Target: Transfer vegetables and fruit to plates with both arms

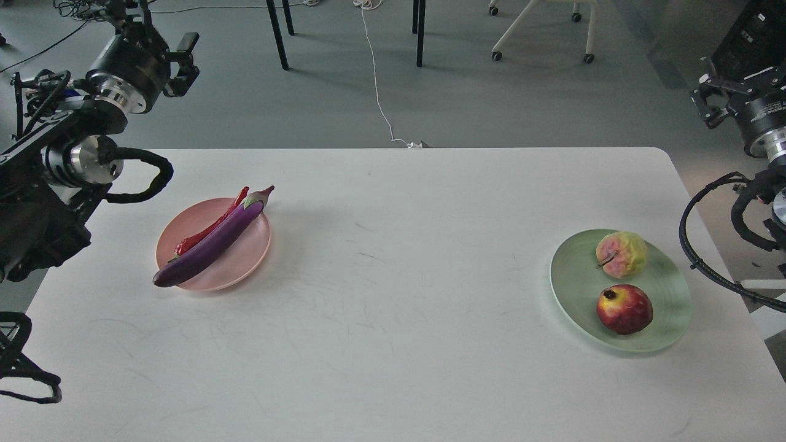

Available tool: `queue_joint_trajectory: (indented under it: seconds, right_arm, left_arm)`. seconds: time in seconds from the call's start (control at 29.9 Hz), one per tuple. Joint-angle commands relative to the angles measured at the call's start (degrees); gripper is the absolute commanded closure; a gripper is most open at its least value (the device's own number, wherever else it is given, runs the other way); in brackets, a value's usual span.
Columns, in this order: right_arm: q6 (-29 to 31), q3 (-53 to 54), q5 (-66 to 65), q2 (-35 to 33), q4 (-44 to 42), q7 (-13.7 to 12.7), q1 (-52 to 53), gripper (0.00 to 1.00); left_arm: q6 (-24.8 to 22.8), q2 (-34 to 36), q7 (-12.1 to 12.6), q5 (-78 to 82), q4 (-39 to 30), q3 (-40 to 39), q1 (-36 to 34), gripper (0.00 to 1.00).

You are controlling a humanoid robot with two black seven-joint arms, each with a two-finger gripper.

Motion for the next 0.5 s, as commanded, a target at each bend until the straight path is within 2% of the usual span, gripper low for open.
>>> queue_joint_trajectory:
  seconds: [0.0,0.07,0.13,0.47]
  right_arm:
    - [0.36,0.97,0.26,1.48,-1.67,-4.24,1.02,0.01]
    - [0.62,2.55,0.26,4.02,-3.60,-5.04,1.02,0.01]
    - [0.62,3.96,0.18,6.22,-4.84,-4.69,1.28,0.01]
    - [0.71,3.97,0.00,6.06,-5.19,-4.60,1.37,0.01]
  left_arm:
    - [-3.61,-1.31,3.05,-7.31,3.95,-0.80,1.67,0.02]
    - [-5.28,-2.45,5.78,-9.78,5.97,-1.67,2.29,0.02]
    - [-5.90,-4.03,6.84,-10.58,7.12,-3.52,2.29,0.02]
    - [-5.73,-7.47,6.93,-10.41,6.42,-5.19,1.85,0.02]
